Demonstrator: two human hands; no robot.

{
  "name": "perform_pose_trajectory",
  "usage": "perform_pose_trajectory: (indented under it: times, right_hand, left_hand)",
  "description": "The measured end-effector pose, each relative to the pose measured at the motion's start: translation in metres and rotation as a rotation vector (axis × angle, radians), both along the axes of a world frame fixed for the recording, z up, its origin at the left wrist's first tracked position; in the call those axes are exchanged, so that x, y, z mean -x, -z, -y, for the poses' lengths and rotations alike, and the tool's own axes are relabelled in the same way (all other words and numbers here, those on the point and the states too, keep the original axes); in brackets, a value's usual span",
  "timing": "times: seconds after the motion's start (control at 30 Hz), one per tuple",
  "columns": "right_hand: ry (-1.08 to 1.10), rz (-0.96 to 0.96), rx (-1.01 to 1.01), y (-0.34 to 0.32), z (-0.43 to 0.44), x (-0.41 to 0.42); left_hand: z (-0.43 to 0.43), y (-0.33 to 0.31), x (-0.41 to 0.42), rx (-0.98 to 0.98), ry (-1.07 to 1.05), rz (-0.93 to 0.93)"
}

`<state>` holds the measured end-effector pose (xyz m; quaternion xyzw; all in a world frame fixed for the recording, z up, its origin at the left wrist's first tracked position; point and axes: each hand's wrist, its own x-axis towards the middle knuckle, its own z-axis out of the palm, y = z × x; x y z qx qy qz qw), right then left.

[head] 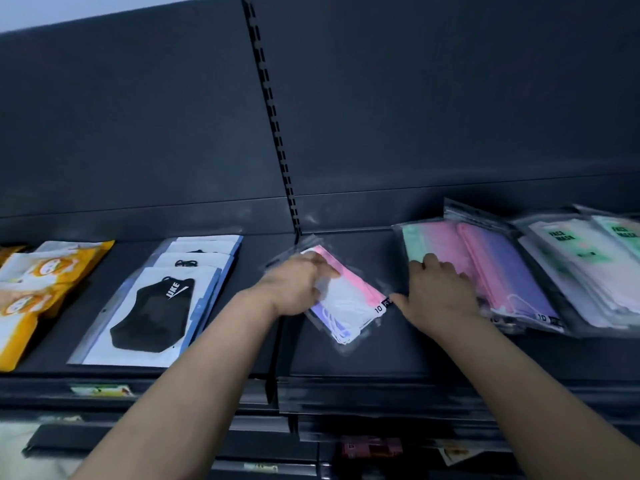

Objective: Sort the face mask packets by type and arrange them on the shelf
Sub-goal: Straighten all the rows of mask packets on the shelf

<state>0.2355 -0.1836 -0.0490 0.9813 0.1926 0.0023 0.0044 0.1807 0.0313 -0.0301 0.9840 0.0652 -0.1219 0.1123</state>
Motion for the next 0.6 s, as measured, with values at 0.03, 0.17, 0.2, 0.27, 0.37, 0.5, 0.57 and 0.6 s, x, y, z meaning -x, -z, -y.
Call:
perform_pose_trajectory:
  times: [0.03,0.17,0.2,0.27,0.37,0.5,0.57,0.6]
  right_hand:
    - [0.007,0.016,-0.003,0.001,0.001,-0.001]
    - [0.039,0.063,-0.058,0.003,0.010,-0.004]
    - [0.048,0.066,-0.097,0.005,0.012,-0.005]
    - [0.047,0.122,-0.207,0.009,0.018,-0.008]
    - [0.042,0.209,-0.333,0.014,0.028,-0.010]
    - [-0.114,0.309,-0.507,0.013,0.032,-0.004]
    - [-0.283,0.329,-0.528,0.015,0.023,-0.002]
    - [-0.385,0.296,-0.525,0.015,0.015,0.001]
  left_hand:
    - [-0.003,0.005,0.002,0.049,0.028,-0.013]
    - [-0.002,0.020,-0.007,-0.106,0.006,-0.016]
    - [0.006,0.022,-0.011,-0.183,-0.028,-0.001]
    - [0.020,0.027,-0.022,-0.243,-0.116,0.037]
    - [0.030,0.038,-0.036,-0.123,-0.163,0.101]
    - [0.018,0.025,-0.037,0.505,-0.509,0.465]
    - [0.001,0.016,-0.027,0.561,-0.639,0.605]
    - [-0.009,0.014,-0.020,0.553,-0.655,0.641]
